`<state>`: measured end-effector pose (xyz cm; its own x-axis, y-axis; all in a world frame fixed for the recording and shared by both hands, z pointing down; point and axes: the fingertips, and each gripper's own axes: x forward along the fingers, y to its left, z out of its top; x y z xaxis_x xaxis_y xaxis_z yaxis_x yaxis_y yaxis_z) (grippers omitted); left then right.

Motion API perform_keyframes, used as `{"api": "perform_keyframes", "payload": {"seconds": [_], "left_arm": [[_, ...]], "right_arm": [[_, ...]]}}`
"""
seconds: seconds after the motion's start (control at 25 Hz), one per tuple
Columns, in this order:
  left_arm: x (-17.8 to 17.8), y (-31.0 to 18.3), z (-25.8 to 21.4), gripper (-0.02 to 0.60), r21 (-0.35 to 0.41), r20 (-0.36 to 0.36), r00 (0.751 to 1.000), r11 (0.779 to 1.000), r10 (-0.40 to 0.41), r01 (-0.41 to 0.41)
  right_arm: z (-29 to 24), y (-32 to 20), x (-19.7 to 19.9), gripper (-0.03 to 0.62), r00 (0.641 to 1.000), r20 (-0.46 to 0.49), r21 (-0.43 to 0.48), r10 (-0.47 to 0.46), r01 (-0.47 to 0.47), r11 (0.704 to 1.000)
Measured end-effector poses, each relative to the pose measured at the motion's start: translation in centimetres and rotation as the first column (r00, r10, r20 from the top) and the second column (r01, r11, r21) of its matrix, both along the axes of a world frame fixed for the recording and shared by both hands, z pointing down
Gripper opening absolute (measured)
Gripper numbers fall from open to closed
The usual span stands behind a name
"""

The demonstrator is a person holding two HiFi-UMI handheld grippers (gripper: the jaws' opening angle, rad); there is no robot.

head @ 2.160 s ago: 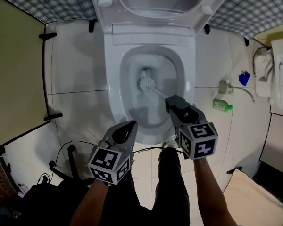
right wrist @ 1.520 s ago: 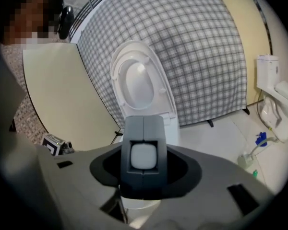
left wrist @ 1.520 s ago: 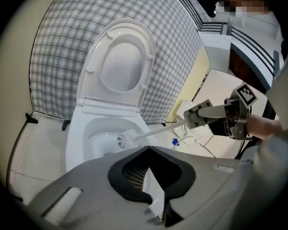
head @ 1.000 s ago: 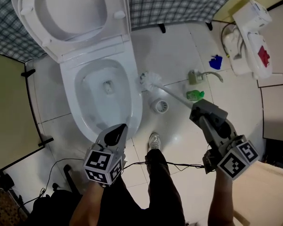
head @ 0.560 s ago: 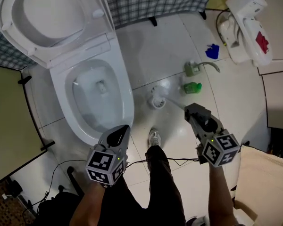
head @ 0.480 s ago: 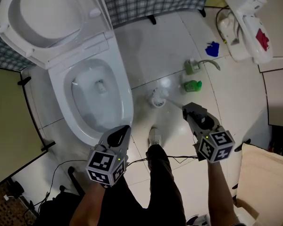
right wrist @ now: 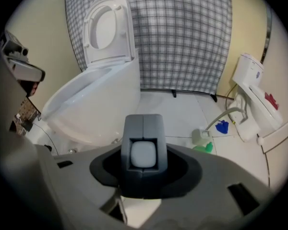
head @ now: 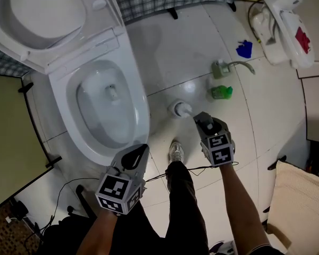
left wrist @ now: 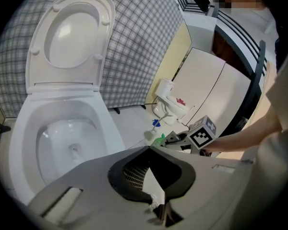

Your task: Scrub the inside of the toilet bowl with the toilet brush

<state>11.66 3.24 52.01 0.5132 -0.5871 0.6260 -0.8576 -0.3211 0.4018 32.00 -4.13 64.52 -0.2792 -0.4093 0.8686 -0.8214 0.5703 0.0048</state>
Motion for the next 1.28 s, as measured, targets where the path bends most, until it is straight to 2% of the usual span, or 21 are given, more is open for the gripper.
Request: {"api": "perform_keyframes", "payload": {"seconds": [0.28,0.6,0.92,0.96,1.08,1.28], "left_arm": [[0.0,0.5,1.2,0.009,-0.012,-0.011,0.999,0.999,-0.038,0.038],[-0.3,0.1,1.5,0.009,-0.015,-0.032,0.997,0.997,-0.074,0.073],[-1.5,-0.1,0.9,0.009,-0.002,-0.035,0.995,0.996,-0.090,0.090],[-1.7,-0.2,0.8,0.009,0.001,-0.035,0.995,0.996,-0.092,0.092],[-2.2,-0.4,0.4,0.009,0.017,-0.035,0.995,0.995,-0.099,0.099],[-3.6,-0.7,-1.6,0.009,0.036,-0.031,0.992,0.992,-0.120,0.121]], "right_arm": [[4.0,-0.8,-1.7,0.192,0.992,-0.055,-0.039,-0.110,0.108,0.993],[7.3,-1.2,-2.8,0.192,0.979,-0.111,-0.084,-0.171,0.162,0.983],[8.5,-1.6,-3.5,0.206,0.982,-0.129,-0.104,-0.134,0.121,0.987],[8.4,-1.7,-3.7,0.254,0.984,-0.122,-0.108,-0.128,0.115,0.987],[7.7,-1.5,-3.9,0.323,0.988,-0.106,-0.117,-0.116,0.104,0.988],[3.0,-1.1,-3.8,0.330,0.995,-0.075,-0.069,-0.065,0.060,0.996]]}}
